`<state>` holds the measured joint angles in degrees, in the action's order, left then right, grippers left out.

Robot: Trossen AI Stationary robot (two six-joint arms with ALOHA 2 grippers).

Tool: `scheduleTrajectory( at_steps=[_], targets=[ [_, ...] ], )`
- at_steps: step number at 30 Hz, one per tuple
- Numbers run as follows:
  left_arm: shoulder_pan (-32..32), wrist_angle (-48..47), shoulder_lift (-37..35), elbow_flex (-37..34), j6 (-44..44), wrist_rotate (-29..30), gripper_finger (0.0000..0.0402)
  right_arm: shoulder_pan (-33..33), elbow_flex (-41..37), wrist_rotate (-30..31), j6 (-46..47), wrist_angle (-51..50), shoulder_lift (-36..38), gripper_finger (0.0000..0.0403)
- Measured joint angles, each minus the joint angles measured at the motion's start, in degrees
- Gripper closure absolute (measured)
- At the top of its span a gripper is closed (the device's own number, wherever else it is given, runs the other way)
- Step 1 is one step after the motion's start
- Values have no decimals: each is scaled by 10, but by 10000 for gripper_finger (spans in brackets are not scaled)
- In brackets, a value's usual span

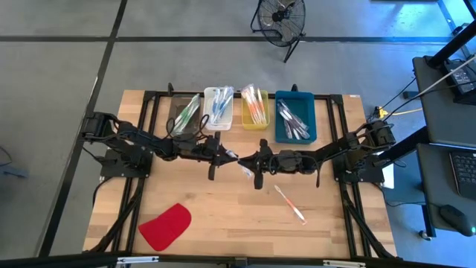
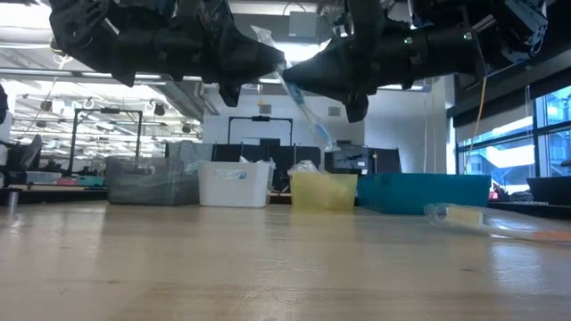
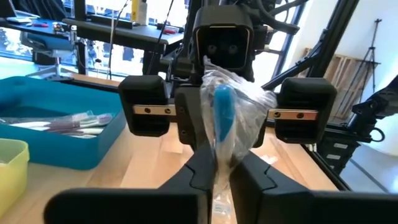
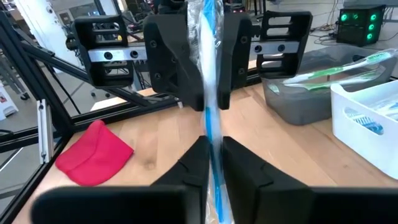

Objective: Pick & Place Toothbrushes
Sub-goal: Put the blue toothbrush into the white bin

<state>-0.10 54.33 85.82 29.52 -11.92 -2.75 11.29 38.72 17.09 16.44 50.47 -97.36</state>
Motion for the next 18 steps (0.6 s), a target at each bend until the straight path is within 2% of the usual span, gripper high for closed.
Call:
scheduleTrajectory(
  at_steps=[7,12,18],
  targets=[
    [-1,0,0,0,-8,-19,378,0,0,0,-2,-5,2,298],
    [-11,-18,-16,0,-31,-24,378,0,0,-4,-4,-61,33,232],
    [-50,-121,-77,1,-59,-30,378,0,0,-15,11,-163,81,172]
  ],
)
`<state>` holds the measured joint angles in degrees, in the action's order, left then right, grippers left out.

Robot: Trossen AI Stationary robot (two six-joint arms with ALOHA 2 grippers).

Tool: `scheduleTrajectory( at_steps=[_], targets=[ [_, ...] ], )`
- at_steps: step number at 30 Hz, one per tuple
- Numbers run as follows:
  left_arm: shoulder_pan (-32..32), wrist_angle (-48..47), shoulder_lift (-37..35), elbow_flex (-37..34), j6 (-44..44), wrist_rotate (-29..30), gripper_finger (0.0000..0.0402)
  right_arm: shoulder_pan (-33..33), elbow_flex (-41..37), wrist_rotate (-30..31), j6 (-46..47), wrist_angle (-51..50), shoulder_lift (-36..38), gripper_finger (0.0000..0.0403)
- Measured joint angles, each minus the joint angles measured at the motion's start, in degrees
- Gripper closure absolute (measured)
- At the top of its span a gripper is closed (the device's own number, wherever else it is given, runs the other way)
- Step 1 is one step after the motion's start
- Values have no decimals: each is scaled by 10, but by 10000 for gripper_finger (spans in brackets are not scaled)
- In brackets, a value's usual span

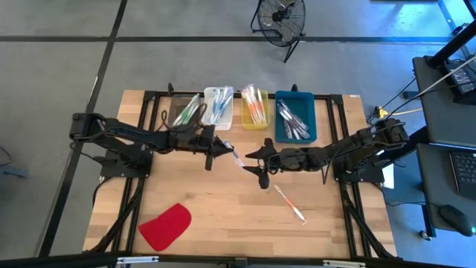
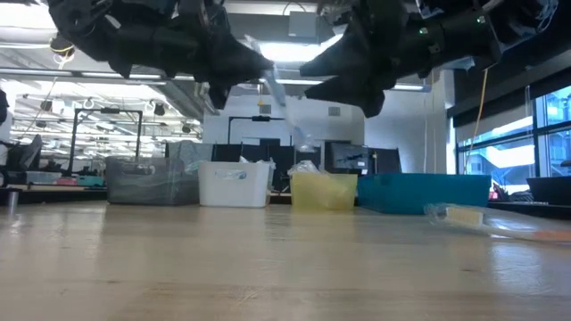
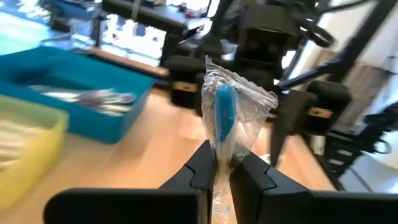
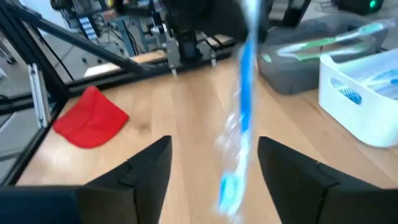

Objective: Pick & Place Toothbrushes
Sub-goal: Put the blue toothbrush into the white bin

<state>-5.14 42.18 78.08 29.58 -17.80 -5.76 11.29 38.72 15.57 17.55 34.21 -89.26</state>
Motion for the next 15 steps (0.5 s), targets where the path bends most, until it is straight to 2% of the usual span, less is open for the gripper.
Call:
scheduleTrajectory(
  at_steps=[7,15],
  targets=[
    [-68,-215,-76,54,16,1,378,0,0,0,0,-59,11,143],
    [-137,-403,-92,150,55,2,378,0,0,0,15,-81,11,157]
  ],
)
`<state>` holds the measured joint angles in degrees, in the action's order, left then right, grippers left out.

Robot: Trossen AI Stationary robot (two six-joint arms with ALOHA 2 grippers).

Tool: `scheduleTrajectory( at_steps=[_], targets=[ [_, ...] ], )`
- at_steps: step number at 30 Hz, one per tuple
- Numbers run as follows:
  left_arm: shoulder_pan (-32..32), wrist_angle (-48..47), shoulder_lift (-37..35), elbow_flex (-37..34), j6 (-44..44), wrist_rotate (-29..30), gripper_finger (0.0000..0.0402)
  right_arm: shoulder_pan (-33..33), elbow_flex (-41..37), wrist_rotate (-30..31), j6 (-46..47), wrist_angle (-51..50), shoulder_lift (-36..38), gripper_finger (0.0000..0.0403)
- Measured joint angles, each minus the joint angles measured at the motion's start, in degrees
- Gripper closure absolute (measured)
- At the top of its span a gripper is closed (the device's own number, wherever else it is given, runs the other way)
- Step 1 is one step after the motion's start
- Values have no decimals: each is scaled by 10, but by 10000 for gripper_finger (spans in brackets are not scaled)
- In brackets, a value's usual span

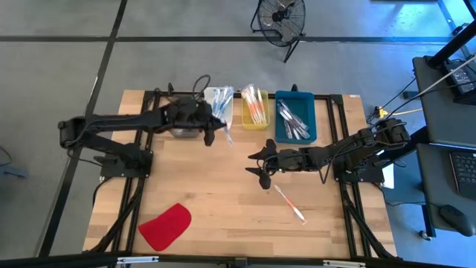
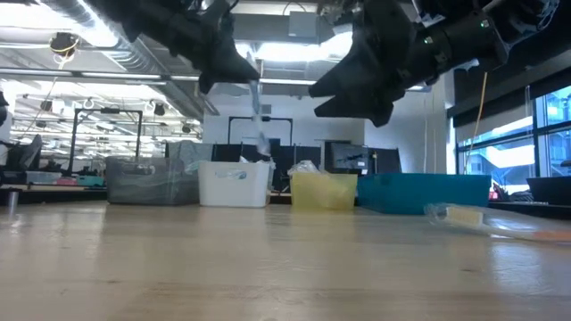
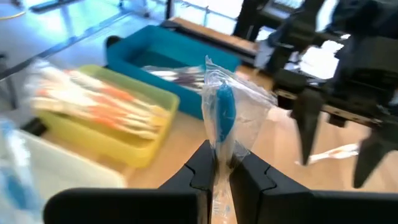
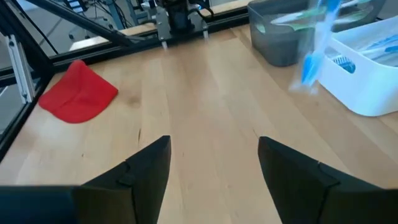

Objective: Pick & Place Toothbrushes
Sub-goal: Put the blue toothbrush into the white bin

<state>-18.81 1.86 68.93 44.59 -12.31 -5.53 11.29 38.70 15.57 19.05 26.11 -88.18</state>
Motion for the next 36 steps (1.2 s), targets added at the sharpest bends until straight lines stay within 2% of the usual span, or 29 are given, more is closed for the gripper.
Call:
scheduleTrajectory(
  at_steps=[13,23,28,32,36],
  targets=[
    [-130,-235,21,188,41,11,378,0,0,0,0,-5,0,197],
    [-212,-368,141,318,56,15,378,0,0,0,0,-5,0,217],
    [-219,-390,201,351,56,-9,377,0,0,0,0,-5,0,224],
    [-214,-389,234,353,56,-52,377,0,0,0,0,-5,0,227],
    [-214,-389,262,353,56,-62,377,0,0,0,0,-5,0,230]
  ],
)
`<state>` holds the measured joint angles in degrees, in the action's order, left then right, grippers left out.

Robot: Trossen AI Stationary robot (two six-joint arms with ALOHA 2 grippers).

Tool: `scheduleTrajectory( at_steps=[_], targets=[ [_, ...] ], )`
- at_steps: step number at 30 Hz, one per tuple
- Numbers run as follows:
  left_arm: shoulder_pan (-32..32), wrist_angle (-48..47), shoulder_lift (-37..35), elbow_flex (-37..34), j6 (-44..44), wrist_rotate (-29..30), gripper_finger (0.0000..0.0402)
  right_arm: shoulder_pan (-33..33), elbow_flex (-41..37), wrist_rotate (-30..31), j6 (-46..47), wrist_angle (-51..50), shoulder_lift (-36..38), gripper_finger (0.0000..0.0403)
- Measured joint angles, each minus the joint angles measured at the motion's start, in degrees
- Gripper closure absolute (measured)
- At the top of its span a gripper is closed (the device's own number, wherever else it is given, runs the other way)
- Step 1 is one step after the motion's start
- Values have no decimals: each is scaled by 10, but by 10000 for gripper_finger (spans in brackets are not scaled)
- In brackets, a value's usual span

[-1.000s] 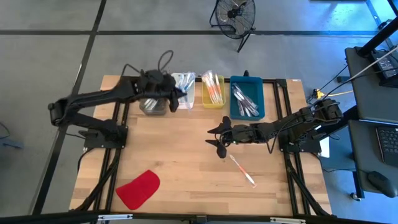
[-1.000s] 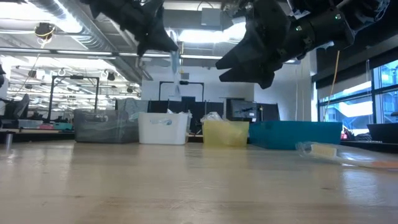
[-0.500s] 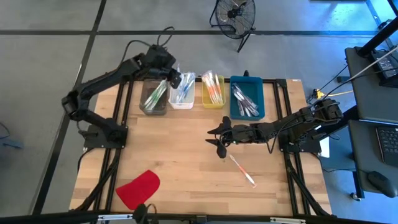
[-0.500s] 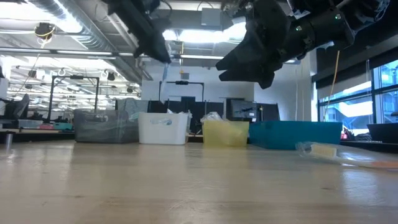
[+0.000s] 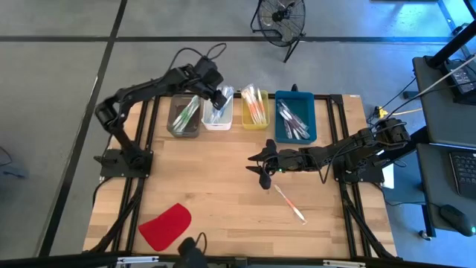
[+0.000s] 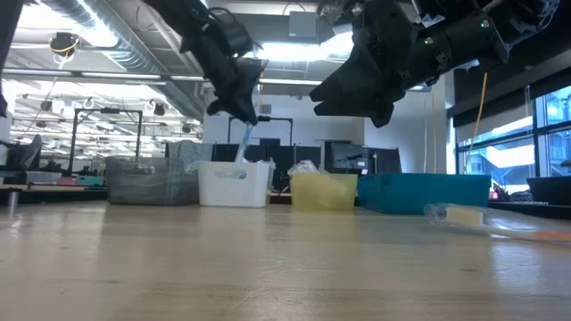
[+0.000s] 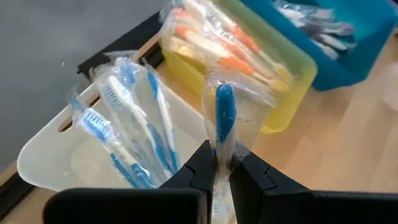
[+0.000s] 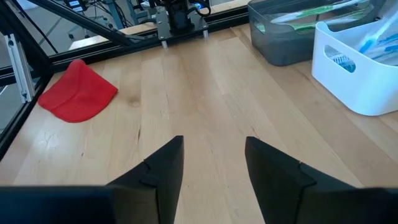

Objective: Pick & Place Toothbrushes
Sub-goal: Put the blue toothbrush into the white bin

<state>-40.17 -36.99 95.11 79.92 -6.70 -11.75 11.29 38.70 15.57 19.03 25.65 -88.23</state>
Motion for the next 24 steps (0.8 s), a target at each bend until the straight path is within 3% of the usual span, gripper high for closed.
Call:
scheduleTrajectory(
  at_steps=[19,24],
  targets=[
    [-9,25,87,0,-1,2,370,0,0,0,0,-1,0,211],
    [-8,25,93,0,0,53,341,1,0,0,15,-9,0,209]
  ],
)
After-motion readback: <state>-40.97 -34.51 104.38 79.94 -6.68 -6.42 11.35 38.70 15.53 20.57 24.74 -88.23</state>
